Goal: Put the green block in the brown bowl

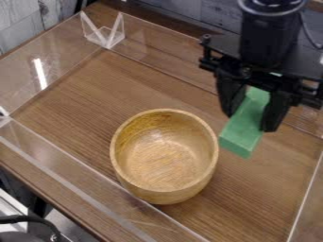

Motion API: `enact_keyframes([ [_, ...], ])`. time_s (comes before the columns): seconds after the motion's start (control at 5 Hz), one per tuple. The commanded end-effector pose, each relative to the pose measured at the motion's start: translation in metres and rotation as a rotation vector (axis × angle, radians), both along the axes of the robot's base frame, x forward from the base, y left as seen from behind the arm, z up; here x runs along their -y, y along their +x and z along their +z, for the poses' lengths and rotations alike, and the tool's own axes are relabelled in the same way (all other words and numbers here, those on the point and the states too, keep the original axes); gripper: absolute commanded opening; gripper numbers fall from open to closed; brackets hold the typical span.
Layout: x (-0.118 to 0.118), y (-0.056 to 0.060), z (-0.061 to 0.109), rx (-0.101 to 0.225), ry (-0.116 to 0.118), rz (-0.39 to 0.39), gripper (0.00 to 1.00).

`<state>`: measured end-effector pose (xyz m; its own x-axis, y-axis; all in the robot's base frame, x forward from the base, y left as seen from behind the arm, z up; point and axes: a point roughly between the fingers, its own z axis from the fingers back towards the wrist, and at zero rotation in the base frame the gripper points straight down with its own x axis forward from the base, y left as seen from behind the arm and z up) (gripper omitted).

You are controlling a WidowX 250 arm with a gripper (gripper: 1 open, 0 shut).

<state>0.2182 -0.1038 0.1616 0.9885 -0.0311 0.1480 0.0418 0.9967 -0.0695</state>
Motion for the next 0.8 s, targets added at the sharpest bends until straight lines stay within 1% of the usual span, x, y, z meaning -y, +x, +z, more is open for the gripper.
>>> enact_keyframes([
  [0.0, -0.0048, 0.0007, 0.0094, 0.05, -0.014, 0.001, 0.0],
  [0.6, -0.0146, 0.0009, 0.003, 0.065, -0.016, -0.003, 0.0],
])
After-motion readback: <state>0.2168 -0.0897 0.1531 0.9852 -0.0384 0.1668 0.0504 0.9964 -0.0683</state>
